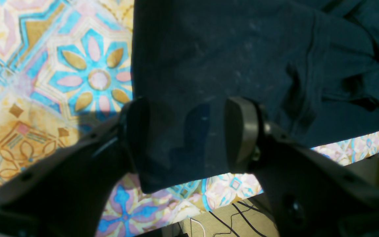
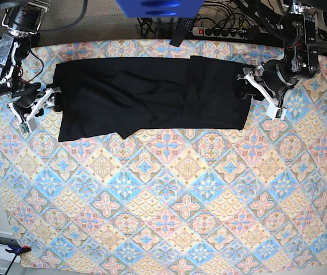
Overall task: Fold the T-shirt properly
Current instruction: 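Grasp the strip ends with both grippers and hold them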
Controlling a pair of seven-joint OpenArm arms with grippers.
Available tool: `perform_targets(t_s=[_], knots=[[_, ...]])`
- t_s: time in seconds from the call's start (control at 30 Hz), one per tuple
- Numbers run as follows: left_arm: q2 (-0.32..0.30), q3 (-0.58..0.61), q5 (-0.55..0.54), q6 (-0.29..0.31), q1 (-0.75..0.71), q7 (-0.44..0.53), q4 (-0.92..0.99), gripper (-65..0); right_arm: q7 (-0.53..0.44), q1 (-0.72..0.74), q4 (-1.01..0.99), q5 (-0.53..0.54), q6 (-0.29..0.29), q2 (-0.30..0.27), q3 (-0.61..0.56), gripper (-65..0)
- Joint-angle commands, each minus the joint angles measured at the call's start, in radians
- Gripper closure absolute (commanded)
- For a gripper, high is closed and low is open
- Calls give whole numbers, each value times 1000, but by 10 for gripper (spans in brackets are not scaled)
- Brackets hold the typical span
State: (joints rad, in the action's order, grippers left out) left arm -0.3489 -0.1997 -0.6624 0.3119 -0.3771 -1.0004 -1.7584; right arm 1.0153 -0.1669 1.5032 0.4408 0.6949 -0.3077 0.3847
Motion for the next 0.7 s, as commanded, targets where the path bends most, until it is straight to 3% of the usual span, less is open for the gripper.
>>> perform_targets(t_s=[0.0, 0.33, 0.67], knots=[[-11, -5, -13, 3, 3, 15, -15, -335, -22, 16, 15, 16, 3, -18, 6, -421], [-11, -5, -13, 3, 3, 15, -15, -335, 0, 14, 14, 17, 3, -11, -2, -421], [-11, -5, -13, 3, 5, 15, -15, -335, 21, 20, 10, 17, 3, 38, -2, -421]])
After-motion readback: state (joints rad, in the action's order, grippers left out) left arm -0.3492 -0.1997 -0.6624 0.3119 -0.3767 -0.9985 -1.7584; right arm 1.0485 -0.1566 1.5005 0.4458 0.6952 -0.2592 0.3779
